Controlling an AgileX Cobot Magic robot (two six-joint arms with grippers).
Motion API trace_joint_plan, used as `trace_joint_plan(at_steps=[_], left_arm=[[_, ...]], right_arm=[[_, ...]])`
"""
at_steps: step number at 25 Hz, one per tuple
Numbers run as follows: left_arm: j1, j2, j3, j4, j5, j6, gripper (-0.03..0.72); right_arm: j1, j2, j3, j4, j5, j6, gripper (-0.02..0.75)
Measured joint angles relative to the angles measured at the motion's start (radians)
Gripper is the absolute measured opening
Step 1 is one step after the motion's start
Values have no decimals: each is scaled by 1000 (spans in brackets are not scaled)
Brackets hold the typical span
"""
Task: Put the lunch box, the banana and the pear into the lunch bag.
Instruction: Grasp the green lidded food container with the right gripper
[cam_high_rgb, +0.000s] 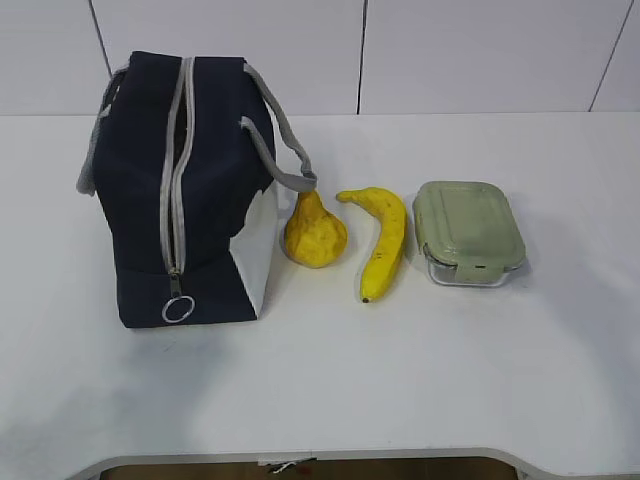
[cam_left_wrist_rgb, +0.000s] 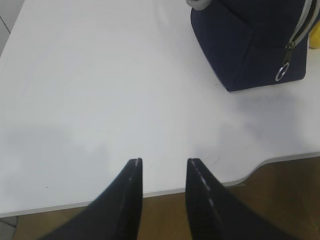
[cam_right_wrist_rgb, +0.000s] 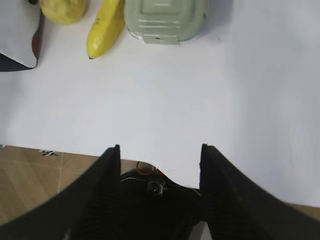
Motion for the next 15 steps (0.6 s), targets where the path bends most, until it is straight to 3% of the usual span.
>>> trace_joint_plan(at_steps=[7,15], left_arm=[[0,0,0,0,0,0,235],[0,0,0,0,0,0,235]], right_arm=[[-42,240,-220,143,99,-116,414],[-218,391,-274,381,135,-317,414]])
